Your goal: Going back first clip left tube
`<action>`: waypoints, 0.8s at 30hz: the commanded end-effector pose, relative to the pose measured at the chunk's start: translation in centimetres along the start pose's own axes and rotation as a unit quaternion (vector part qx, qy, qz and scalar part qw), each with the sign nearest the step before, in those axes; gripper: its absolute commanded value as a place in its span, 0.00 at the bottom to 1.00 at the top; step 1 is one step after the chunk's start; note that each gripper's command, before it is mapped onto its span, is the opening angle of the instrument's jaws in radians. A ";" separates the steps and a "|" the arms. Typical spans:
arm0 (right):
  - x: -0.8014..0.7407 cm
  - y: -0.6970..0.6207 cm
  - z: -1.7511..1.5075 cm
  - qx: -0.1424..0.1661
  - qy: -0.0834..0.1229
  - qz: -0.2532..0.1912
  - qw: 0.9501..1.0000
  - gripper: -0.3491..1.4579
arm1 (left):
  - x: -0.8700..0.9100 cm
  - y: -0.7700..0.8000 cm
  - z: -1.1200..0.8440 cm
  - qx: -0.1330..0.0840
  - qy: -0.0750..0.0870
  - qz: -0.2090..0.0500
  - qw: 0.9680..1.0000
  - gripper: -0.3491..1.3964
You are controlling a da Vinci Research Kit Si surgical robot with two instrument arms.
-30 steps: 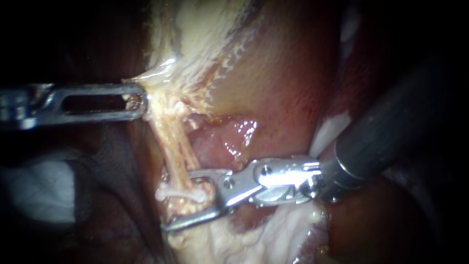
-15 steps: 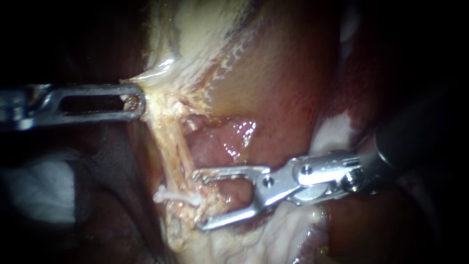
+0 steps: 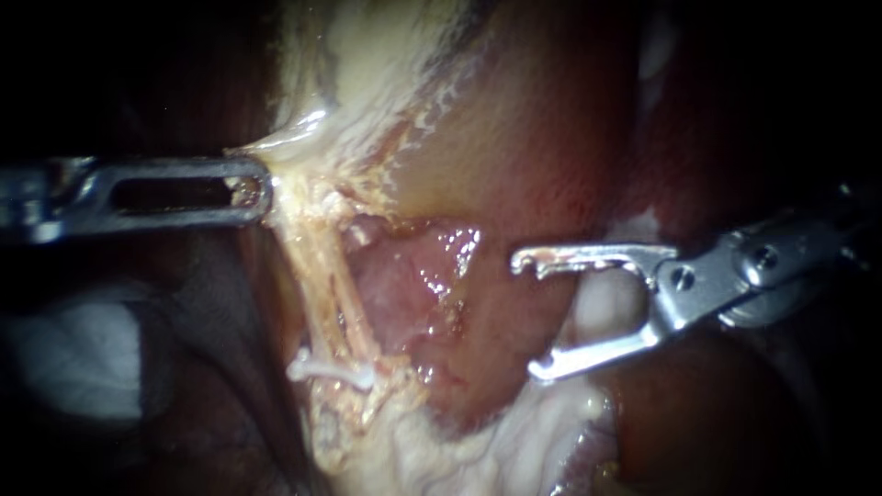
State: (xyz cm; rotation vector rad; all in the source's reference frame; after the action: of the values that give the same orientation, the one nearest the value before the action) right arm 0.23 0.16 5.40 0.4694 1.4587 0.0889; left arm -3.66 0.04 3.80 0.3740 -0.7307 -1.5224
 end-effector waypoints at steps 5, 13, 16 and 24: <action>0.12 -0.03 -0.14 0.001 0.001 -0.005 1.000 0.52 | 0.05 0.02 0.09 0.001 -0.001 0.001 1.000 0.00; 0.13 -0.04 -0.13 0.000 0.001 -0.005 1.000 0.52 | 0.31 0.10 0.55 0.009 0.003 0.007 1.000 0.00; 0.13 -0.04 -0.12 0.000 0.002 -0.005 1.000 0.52 | 0.41 0.06 0.76 0.011 0.007 0.009 1.000 0.00; 0.15 -0.06 -0.11 -0.002 0.004 -0.008 1.000 0.52 | 0.46 -0.16 1.05 0.014 0.012 0.007 1.000 0.00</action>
State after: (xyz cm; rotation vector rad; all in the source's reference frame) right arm 0.14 0.18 5.24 0.4551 1.4706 0.0804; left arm -4.52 -0.19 4.55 0.4072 -0.7365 -1.4924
